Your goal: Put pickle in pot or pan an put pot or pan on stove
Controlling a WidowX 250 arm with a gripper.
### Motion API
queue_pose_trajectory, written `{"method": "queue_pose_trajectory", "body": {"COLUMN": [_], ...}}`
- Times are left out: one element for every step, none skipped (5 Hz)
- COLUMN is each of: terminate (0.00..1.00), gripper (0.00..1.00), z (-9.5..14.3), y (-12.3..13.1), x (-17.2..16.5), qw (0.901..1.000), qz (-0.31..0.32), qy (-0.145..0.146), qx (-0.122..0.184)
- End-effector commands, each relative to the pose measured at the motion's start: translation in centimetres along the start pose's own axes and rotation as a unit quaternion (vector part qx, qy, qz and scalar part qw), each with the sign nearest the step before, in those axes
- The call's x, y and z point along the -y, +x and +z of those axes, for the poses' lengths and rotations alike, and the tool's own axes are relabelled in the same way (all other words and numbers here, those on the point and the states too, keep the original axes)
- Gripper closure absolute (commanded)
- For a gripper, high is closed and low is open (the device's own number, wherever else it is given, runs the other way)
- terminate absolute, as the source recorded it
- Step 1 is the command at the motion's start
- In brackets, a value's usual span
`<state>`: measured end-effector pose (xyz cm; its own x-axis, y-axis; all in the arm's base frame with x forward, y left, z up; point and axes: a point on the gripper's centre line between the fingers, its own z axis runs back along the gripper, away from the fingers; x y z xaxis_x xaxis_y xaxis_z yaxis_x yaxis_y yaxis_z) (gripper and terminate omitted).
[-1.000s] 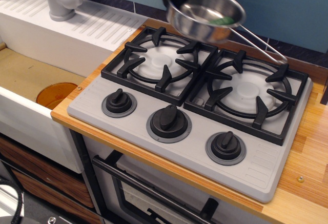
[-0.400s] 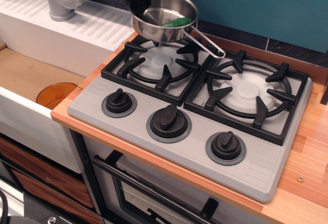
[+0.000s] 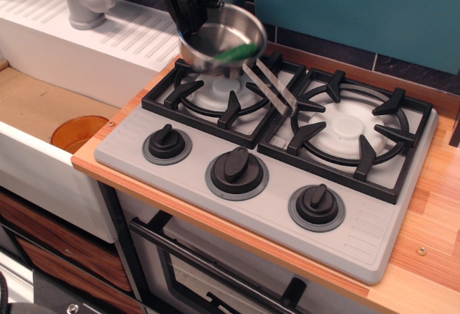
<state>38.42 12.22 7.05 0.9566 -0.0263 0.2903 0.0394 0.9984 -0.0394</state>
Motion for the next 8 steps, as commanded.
{"method": "queue_pose_trajectory", "body": {"terminate": [0.0,0.0,0.0,0.0,0.0,0.0,0.0,0.0], "gripper": [0.0,0.0,0.0,0.0,0.0,0.0,0.0,0.0], "z": [2.3,4.3,7.0,8.8,9.3,9.1,8.7,8.3], "y": [2.2,2.7,3.3,3.9,4.1,3.5,2.6,2.1], "x": [0.6,1.7,2.9,4.0,5.0,7.3,10.4,12.7], "qw": [0.9997,0.9996,0.9992,0.9987,0.9985,0.9984,0.9984,0.9984], "qz": [-0.009,-0.006,-0.003,-0.003,-0.003,0.006,0.02,0.027], "qy": [0.018,0.026,0.036,0.042,0.04,0.041,0.042,0.041], "qx": [0.009,-0.004,-0.02,-0.03,-0.037,-0.038,-0.034,-0.03]}}
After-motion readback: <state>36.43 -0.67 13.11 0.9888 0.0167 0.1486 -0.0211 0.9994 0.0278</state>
